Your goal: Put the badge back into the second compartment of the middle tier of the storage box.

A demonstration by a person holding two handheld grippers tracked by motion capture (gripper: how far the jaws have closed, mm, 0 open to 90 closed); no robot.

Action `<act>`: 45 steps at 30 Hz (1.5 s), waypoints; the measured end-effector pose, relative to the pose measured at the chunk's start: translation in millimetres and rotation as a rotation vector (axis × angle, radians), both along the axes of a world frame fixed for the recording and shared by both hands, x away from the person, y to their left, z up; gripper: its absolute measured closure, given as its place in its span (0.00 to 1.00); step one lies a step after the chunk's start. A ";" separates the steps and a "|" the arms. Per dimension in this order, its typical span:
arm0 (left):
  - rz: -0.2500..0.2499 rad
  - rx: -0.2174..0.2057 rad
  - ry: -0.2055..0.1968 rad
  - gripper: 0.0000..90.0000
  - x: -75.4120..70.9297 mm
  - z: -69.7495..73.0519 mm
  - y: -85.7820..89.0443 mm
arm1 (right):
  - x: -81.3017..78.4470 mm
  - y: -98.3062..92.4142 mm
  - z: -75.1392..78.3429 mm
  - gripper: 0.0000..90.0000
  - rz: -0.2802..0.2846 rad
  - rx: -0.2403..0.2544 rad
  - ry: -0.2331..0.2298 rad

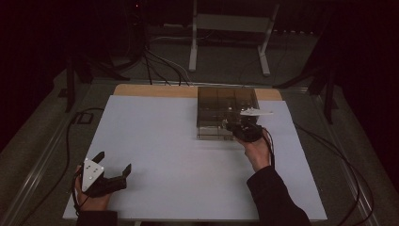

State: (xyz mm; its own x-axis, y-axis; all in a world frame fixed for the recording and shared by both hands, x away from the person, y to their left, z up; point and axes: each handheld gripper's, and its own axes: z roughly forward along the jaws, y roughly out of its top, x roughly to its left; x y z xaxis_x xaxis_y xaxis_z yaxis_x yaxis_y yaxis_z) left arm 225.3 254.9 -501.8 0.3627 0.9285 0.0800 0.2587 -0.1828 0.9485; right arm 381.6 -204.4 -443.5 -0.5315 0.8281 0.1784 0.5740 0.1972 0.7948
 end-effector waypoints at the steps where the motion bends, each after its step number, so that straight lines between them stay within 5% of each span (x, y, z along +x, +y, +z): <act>1: 0.000 0.000 0.000 0.01 0.0 0.0 0.0 | 0.5 -0.7 -0.2 0.99 -0.002 -0.002 0.002; 45: -0.004 0.002 0.003 0.01 0.1 -0.1 -0.3 | 18.1 -8.9 -24.1 0.99 -0.014 -0.066 0.108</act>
